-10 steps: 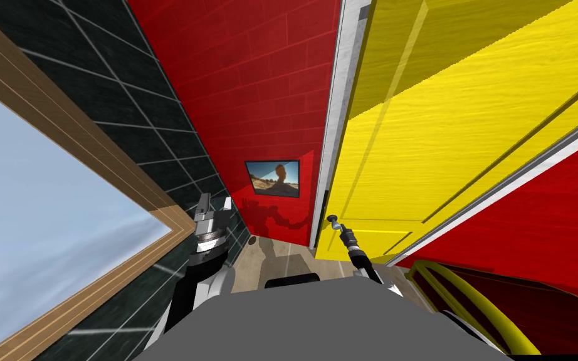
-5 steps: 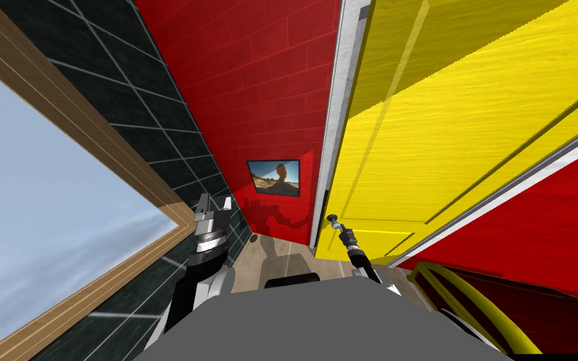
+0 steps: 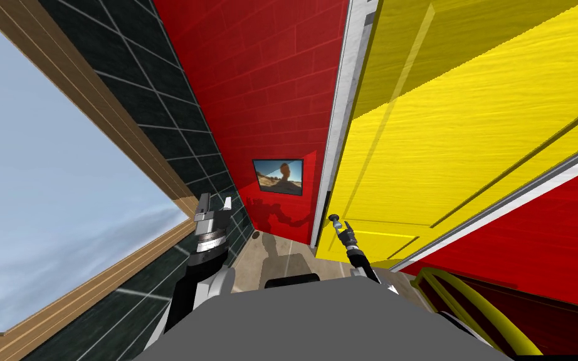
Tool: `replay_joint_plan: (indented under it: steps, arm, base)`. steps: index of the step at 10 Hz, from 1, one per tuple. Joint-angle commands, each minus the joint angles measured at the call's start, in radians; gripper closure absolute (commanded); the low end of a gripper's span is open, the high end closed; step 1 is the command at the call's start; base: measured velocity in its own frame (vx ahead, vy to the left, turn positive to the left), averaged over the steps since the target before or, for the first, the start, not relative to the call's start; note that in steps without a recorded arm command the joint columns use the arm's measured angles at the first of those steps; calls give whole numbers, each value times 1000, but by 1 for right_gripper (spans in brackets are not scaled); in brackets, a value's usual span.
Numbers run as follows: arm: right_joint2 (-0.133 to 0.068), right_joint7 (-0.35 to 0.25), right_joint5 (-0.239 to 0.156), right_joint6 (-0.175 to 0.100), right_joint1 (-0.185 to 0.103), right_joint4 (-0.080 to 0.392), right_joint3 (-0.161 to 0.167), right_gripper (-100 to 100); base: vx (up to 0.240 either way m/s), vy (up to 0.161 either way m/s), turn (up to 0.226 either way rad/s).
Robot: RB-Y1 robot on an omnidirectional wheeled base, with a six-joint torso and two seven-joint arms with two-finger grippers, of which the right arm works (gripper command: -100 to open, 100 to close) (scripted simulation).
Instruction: Pull the door open
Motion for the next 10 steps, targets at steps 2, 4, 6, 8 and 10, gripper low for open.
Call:
replay_joint_plan:
  steps: [2,4,6,8,10]
  arm:
    - [15,-75,-35,12,6,-25,7,-100]
    - [26,-133,-66,19,8,-41,11,-100]
    - [32,-169,-83,23,9,-50,13,-100]
    - [45,-233,-118,31,11,-68,18,-100]
    - [52,-277,-137,35,13,-77,20,-100]
  base:
    - [-110,12,80]
    - [-98,-13,77]
    - [-73,-20,55]
    - [-59,-16,78]
    - [-63,-17,42]
